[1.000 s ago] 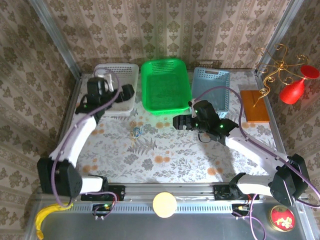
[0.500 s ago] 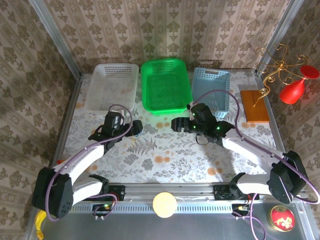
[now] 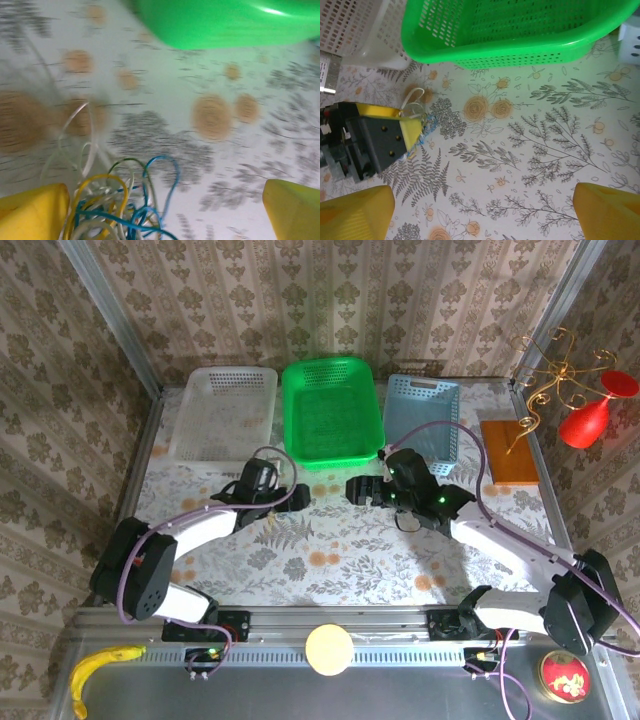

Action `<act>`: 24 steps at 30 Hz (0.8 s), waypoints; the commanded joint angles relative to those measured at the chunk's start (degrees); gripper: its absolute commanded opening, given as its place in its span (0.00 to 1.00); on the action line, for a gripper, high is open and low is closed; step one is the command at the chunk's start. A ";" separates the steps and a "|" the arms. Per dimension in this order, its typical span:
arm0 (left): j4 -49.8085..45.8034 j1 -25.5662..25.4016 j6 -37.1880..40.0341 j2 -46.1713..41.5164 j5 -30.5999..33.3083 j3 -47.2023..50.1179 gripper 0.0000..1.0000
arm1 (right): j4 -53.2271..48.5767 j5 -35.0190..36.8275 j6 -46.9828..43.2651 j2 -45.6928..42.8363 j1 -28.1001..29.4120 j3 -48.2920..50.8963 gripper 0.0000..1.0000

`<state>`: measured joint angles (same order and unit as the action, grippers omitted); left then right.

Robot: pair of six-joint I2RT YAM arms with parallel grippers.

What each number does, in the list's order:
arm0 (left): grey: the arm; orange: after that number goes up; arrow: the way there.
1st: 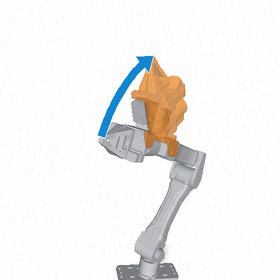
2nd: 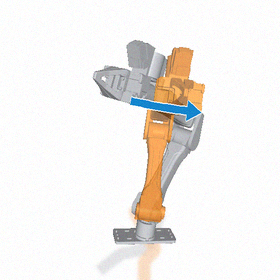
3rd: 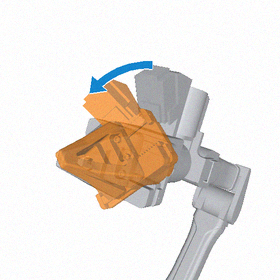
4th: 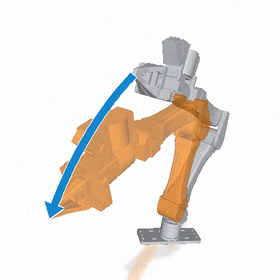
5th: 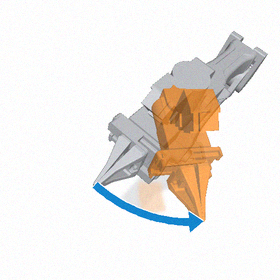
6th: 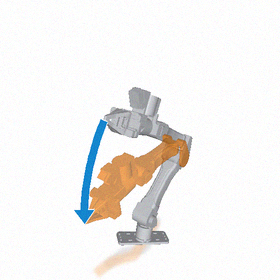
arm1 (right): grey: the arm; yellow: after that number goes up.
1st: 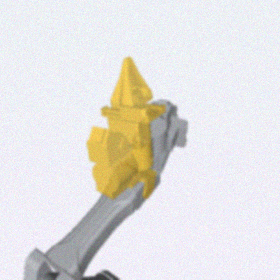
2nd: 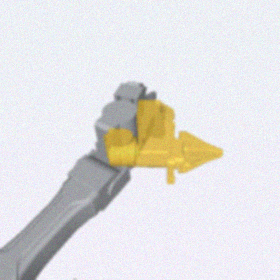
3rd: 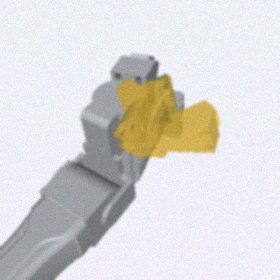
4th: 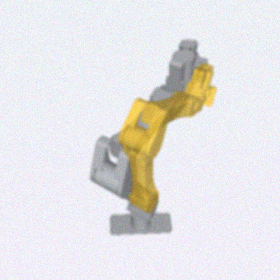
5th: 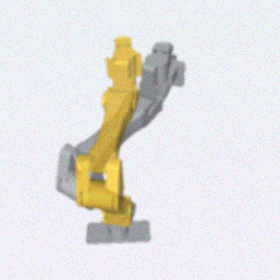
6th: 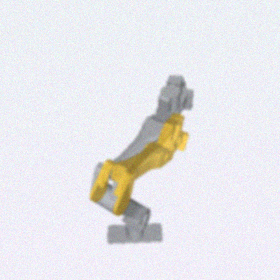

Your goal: Untangle the cables

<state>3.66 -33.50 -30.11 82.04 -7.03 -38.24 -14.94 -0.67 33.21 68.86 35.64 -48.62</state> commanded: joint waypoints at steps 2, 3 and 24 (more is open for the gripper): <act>5.91 -5.62 -2.74 -0.48 -4.70 -3.17 1.00 | -3.24 2.80 -1.03 -2.84 -0.95 -0.86 0.94; 6.26 -6.71 -3.23 -1.07 -4.68 -3.67 1.00 | -3.49 2.84 -1.03 -3.47 -1.37 -0.91 0.94; -0.40 5.24 -7.99 -17.79 -2.89 5.64 1.00 | 4.89 -7.23 2.42 11.75 2.55 -1.78 0.78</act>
<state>4.99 -29.30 -36.51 65.65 -8.62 -34.26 -12.69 -5.63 34.41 77.41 36.99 -48.66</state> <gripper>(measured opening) 0.999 0.783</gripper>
